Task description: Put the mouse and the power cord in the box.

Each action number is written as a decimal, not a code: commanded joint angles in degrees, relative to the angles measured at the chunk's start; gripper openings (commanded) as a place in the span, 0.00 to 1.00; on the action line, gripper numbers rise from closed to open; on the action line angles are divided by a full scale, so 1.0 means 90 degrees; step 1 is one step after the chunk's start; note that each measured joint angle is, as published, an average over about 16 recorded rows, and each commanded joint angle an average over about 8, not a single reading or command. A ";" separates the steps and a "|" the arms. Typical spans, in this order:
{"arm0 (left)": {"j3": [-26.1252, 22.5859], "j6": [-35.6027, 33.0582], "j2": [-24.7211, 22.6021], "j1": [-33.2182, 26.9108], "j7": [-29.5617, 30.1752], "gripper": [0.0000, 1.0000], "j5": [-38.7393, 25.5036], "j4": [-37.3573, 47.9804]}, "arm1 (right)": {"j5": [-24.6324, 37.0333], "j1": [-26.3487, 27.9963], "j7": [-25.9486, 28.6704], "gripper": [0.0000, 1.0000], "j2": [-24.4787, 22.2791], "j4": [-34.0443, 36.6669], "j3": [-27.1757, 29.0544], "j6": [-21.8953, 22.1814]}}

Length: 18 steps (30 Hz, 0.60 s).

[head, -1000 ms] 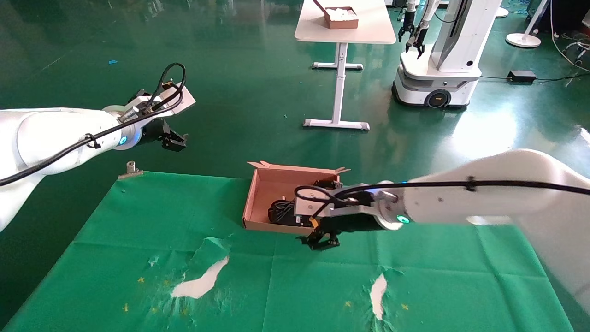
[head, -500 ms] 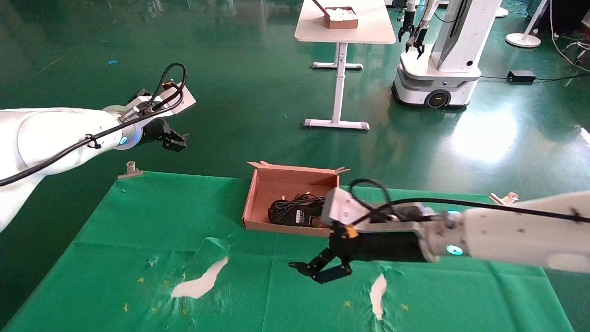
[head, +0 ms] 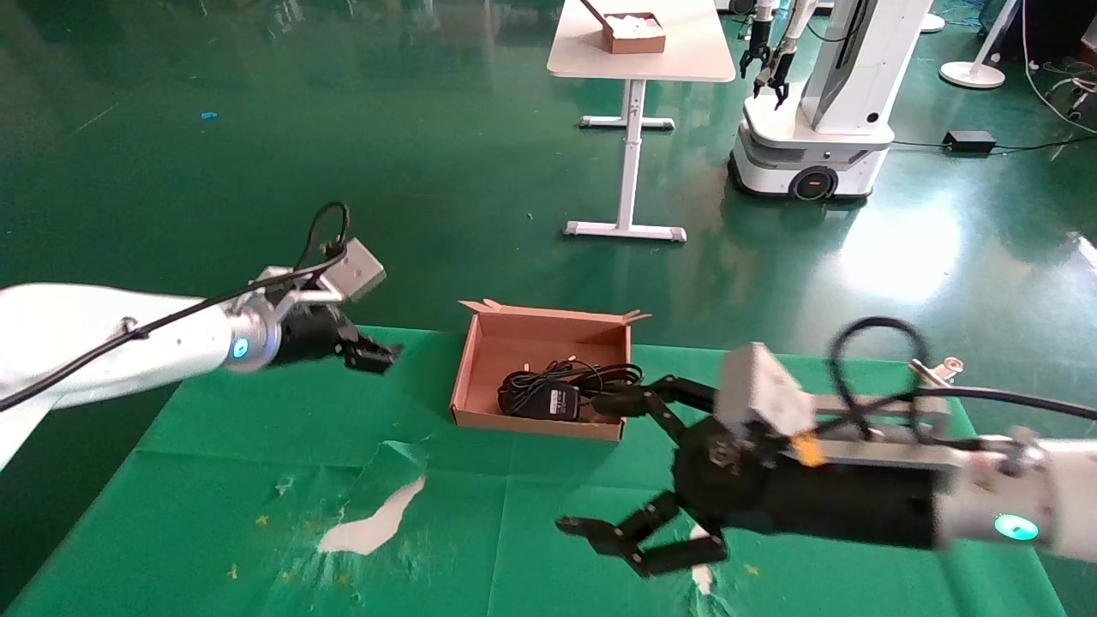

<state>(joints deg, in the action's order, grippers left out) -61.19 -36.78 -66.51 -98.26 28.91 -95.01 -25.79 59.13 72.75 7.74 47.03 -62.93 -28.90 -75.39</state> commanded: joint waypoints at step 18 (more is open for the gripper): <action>0.2010 -0.2177 0.1401 0.1633 -0.0808 1.00 0.2365 -0.2126 | -0.1908 -0.1233 0.0331 1.00 -0.1326 -0.1173 0.1420 -0.1139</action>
<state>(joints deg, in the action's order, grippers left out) -43.12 -56.35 -53.91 -83.58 21.64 -73.74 -44.91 42.81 62.20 10.57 35.69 -72.96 -16.76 -85.13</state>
